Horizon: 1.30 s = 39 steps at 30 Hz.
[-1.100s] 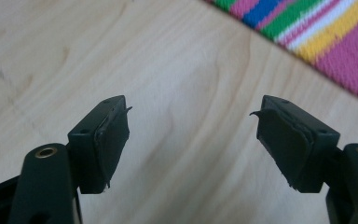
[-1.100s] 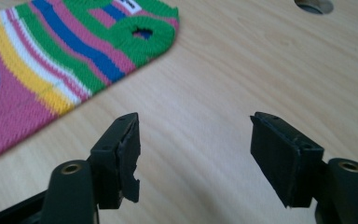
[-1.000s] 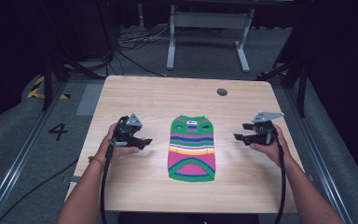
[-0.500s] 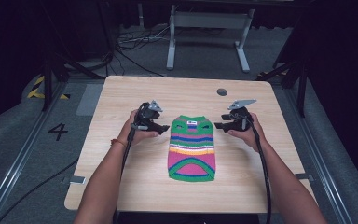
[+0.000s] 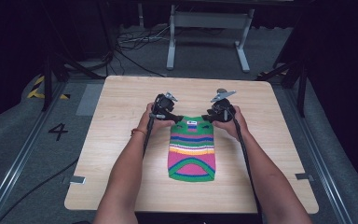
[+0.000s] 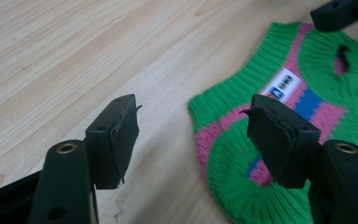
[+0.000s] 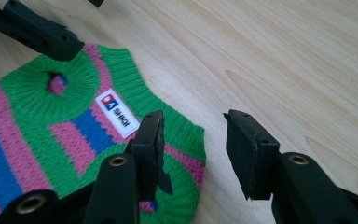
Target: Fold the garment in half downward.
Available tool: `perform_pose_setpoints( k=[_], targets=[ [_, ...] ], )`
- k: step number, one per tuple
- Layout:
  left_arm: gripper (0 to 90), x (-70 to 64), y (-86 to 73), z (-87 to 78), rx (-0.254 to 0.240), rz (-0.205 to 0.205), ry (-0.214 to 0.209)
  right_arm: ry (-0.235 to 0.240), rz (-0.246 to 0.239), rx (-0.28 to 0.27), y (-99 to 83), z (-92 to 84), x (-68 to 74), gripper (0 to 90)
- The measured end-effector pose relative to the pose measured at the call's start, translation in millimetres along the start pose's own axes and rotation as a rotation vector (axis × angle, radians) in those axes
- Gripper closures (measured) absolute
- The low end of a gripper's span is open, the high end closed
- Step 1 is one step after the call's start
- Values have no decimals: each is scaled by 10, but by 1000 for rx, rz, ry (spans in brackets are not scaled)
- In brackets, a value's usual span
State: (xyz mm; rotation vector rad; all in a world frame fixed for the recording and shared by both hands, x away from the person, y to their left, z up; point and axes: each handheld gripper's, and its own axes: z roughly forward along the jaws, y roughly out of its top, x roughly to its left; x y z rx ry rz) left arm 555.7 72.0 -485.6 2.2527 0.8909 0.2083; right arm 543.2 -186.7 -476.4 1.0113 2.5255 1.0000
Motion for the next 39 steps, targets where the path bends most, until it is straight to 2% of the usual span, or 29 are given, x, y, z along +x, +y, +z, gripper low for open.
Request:
perform_pose_setpoints(
  k=[2, 3, 7, 12, 14, 19, 20, 21, 22, 23, 24, 26, 28, 31, 35, 39],
  targets=[
    [369, 23, -12, 32, -13, -26, -21, 3, 24, 7, 0, 83, -26, 580],
    [372, 29, -21, 51, -9, -26, -33, 6, 33, 14, -3, 114, -28, 582],
    [389, 15, -41, 131, 16, -16, -31, 1, 38, 44, -25, 230, -5, 586],
    [434, -14, -31, 165, 26, -8, -14, 9, 65, 34, -37, 257, -23, 589],
    [511, -46, -15, 172, 31, 11, -29, 18, 72, 32, -43, 254, -28, 620],
    [724, -87, 33, 191, 52, 21, -68, 47, 65, 53, -13, 256, -1, 775],
    [764, -106, 48, 192, 59, 39, -64, 50, 63, 55, -9, 256, 7, 802],
    [803, -106, 48, 192, 59, 39, -64, 50, 63, 55, -9, 256, 7, 802],
    [821, -145, 74, 192, 71, 63, -37, 50, 67, 58, -4, 253, 17, 821],
    [825, -145, 74, 192, 71, 63, -37, 50, 67, 58, -4, 253, 17, 821],
    [825, -167, 89, 192, 76, 76, -18, 49, 65, 58, -3, 251, 17, 825],
    [832, -196, 109, 194, 74, 75, 6, 25, 52, 57, 4, 237, 13, 833],
    [834, -218, 130, 199, 57, 66, 25, 9, 53, 59, 11, 219, -3, 838],
    [835, -254, 193, 187, 19, 71, 55, -13, 52, 31, 35, 159, -44, 846],
    [836, -256, 283, 146, -25, 59, 63, -35, 41, 7, 64, 87, -95, 851],
    [835, -280, 376, 61, -48, 92, 67, -51, 40, -48, 107, -46, -153, 851]
  ],
)
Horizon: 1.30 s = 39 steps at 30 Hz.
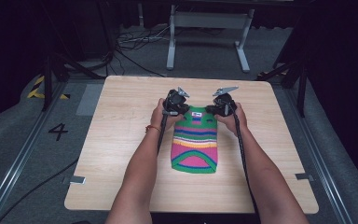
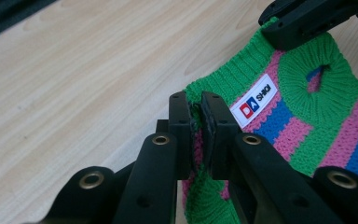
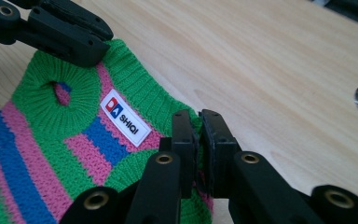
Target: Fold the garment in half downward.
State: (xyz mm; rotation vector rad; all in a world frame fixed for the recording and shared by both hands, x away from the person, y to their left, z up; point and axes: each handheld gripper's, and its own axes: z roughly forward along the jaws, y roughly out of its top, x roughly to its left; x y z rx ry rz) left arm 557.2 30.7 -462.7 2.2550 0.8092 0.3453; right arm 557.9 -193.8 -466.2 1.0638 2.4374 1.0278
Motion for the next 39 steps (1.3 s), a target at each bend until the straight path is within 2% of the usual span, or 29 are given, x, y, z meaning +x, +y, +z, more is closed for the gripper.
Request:
perform_pose_setpoints(
  k=[2, 4, 8, 10, 11, 12, 16, 17, 19, 22, 24, 26, 31, 32, 33, 36, 39],
  targets=[
    [836, -10, 20, -21, 2, 11, 1, -1, -3, -5, 11, -19, -2, 851],
    [837, -25, 67, -86, 1, 22, 2, -7, -30, -27, 72, -106, -4, 851],
    [836, -43, 121, -179, -14, 35, 14, -14, -54, -51, 115, -186, 3, 851],
    [836, -62, 146, -239, -7, 59, 12, -7, -62, -72, 142, -238, 15, 851],
    [835, -77, 157, -276, -2, 93, 15, -6, -64, -77, 152, -259, 22, 851],
    [836, -87, 166, -320, -3, 102, 8, -2, -73, -89, 167, -291, 34, 851],
    [834, -116, 168, -458, -32, 108, 6, 12, -92, -112, 195, -391, 85, 852],
    [834, -144, 156, -506, -35, 134, 13, 21, -100, -124, 193, -425, 105, 851],
    [831, -189, 115, -572, -33, 158, 17, 40, -117, -134, 185, -500, 154, 851],
    [816, -245, 40, -641, -31, 167, 8, 71, -144, -153, 153, -605, 247, 851],
    [816, -305, -37, -696, -29, 191, -1, 83, -172, -151, 113, -659, 336, 851],
    [817, -349, -103, -726, -33, 197, -11, 102, -195, -146, 62, -701, 422, 850],
    [822, -443, -224, -787, -50, 219, -38, 144, -209, -153, -89, -766, 523, 848],
    [822, -477, -258, -803, -53, 233, -39, 144, -209, -153, -89, -766, 523, 848],
    [823, -527, -312, -822, -51, 245, -52, 161, -219, -149, -165, -789, 560, 848],
    [823, -584, -362, -840, -65, 254, -61, 178, -231, -148, -223, -804, 595, 847],
    [823, -681, -435, -853, -70, 284, -71, 210, -248, -144, -325, -832, 654, 845]
  ],
)
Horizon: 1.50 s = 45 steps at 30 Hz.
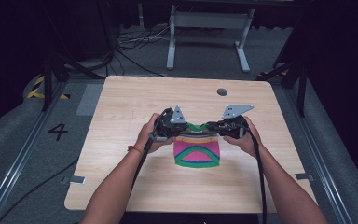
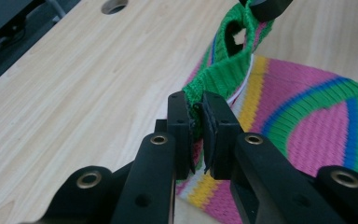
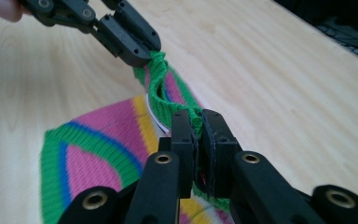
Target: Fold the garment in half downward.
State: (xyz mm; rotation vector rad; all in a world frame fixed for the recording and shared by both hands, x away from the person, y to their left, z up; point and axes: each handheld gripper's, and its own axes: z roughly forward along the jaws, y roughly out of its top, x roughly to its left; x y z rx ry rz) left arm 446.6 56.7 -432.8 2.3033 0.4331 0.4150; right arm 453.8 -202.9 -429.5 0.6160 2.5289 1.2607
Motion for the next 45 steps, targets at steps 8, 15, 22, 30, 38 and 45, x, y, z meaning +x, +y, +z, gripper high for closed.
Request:
perform_pose_setpoints(
  k=[8, 15, 22, 30, 38, 45],
  targets=[
    [823, -311, -128, -62, 8, 59, -51, 65, -26, 17, -213, -84, 234, 844],
    [817, -496, -267, -80, 40, 90, -75, 111, -52, 40, -333, -100, 443, 836],
    [765, -675, -433, -66, 70, 77, -140, 137, -60, 118, -536, -80, 619, 796],
    [503, -695, -481, -242, 35, 25, -107, 66, -13, 110, -647, -296, 636, 607],
    [627, -642, -432, -91, 67, 2, -126, 30, -14, 78, -626, -305, 614, 759],
    [697, -694, -471, 79, 75, -11, -188, 48, -48, 138, -673, -62, 667, 849]
  ],
)
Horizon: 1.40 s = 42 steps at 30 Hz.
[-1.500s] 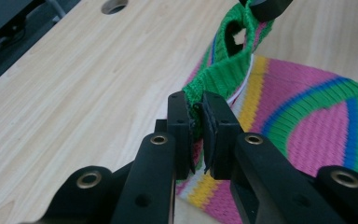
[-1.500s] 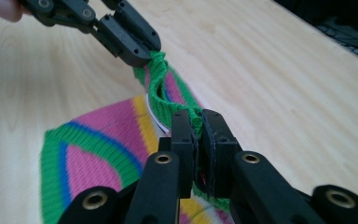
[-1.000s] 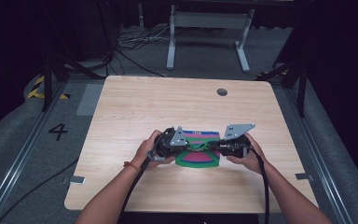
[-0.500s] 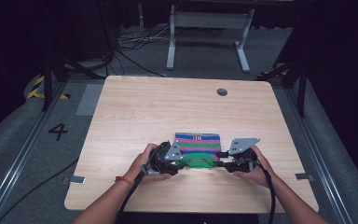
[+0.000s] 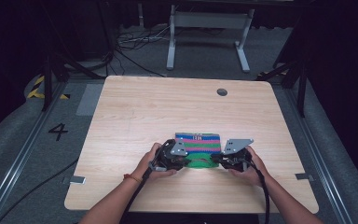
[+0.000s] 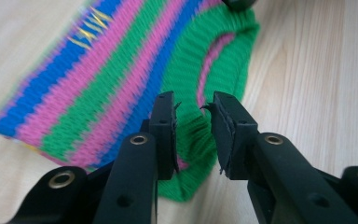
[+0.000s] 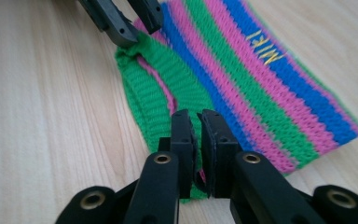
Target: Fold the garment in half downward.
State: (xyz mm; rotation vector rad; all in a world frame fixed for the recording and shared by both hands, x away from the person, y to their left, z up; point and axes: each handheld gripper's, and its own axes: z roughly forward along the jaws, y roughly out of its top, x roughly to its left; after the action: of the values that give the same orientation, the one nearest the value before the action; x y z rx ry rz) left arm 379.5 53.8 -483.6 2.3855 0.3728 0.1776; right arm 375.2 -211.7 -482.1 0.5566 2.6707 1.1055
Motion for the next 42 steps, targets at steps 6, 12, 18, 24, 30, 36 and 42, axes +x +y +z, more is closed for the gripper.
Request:
perform_pose_setpoints(
  k=[6, 12, 18, 24, 30, 36, 42],
  targets=[
    [677, -9, -86, 64, -32, -14, -10, 2, 23, 6, -80, 43, 4, 855],
    [707, 33, -128, 117, -85, -39, -35, -6, 10, -1, -104, 60, 5, 862],
    [707, 13, -108, 113, -73, -37, -18, -26, 0, 2, -102, 56, 35, 862],
    [651, -18, -34, 88, -45, 1, -20, -31, -4, 21, -60, 18, 71, 829],
    [585, -27, 56, -68, -57, 17, -4, -18, -15, 10, -16, -94, 76, 811],
    [459, -33, 3, -167, -9, -29, 15, -16, -45, 17, 1, -240, 83, 797],
    [399, 10, -131, -395, 39, -28, 67, -55, -35, 16, -7, -413, 53, 729]
  ],
)
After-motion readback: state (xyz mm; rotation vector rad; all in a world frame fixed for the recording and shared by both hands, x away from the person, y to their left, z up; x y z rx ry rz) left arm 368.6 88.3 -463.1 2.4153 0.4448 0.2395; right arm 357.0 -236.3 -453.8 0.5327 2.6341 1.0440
